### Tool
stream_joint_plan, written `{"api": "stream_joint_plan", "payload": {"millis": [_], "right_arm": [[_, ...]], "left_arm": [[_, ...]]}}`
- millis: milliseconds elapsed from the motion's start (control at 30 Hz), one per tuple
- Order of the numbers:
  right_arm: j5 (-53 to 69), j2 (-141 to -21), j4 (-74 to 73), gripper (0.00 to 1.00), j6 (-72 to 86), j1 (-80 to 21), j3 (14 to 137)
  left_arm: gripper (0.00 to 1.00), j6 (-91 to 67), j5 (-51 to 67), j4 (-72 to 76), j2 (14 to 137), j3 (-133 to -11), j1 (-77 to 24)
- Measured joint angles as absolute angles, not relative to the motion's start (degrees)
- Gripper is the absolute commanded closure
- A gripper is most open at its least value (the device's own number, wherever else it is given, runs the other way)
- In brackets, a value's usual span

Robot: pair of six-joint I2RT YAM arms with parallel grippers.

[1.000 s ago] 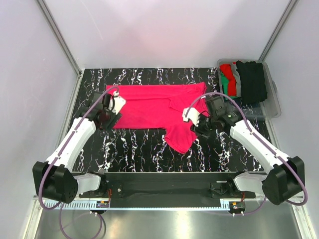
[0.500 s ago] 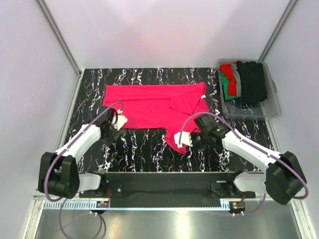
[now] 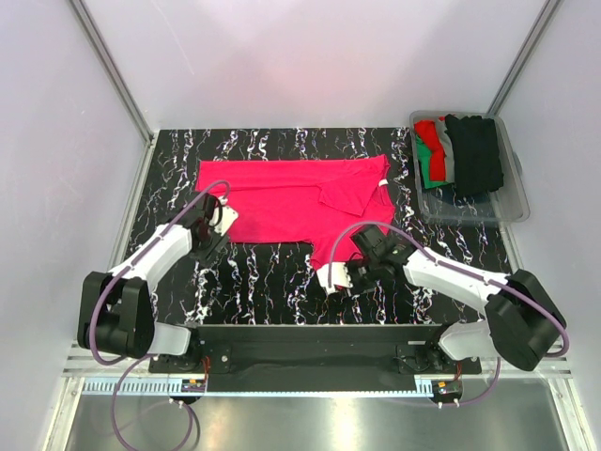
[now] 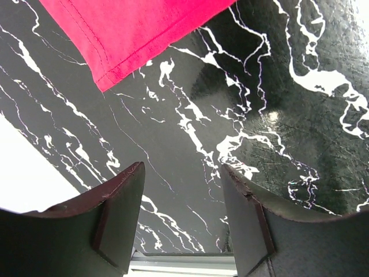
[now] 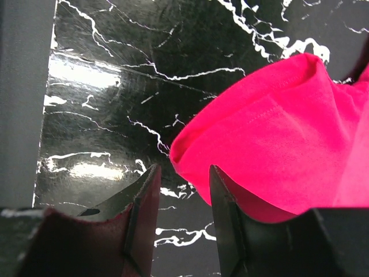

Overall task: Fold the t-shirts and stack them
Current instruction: Fold the tshirt

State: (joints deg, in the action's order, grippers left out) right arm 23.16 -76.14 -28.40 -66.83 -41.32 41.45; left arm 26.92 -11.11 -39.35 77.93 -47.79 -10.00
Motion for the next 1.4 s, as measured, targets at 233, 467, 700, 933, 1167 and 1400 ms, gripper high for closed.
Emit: {"api": "stream_joint_plan", "payload": {"millis": [233,467,700,933,1167,1400], "right_arm": [[23.3,-77.3,-27.8,0.55,-67.5,-42.7,40.6],[23.1,-78.8,-26.8,0.60,-68.4,-43.3,38.2],[22.1,-79.3,-23.2,0.59,-68.4,-43.3,37.5],[21.0,-79.8,-20.4,0.87,-68.7,-43.3,36.9],[18.6,-79.9,-20.4,0.97,-67.8,-43.4,36.9],[15.0,-77.6,-25.2,0.97,-63.7,-43.4,43.0]], "left_arm": [[0.40,26.8,-11.9,-39.2,79.1,-48.9,-9.9],[0.40,26.8,-12.8,-38.8,81.1,-50.8,-9.6],[0.40,26.8,-13.4,-38.9,81.5,-51.2,-9.6],[0.40,26.8,-13.7,-38.9,82.0,-52.0,-9.4],[0.33,28.4,-13.4,-38.9,82.6,-52.5,-8.6],[0.41,29.0,-5.4,-44.1,90.6,-62.2,0.8]]}}
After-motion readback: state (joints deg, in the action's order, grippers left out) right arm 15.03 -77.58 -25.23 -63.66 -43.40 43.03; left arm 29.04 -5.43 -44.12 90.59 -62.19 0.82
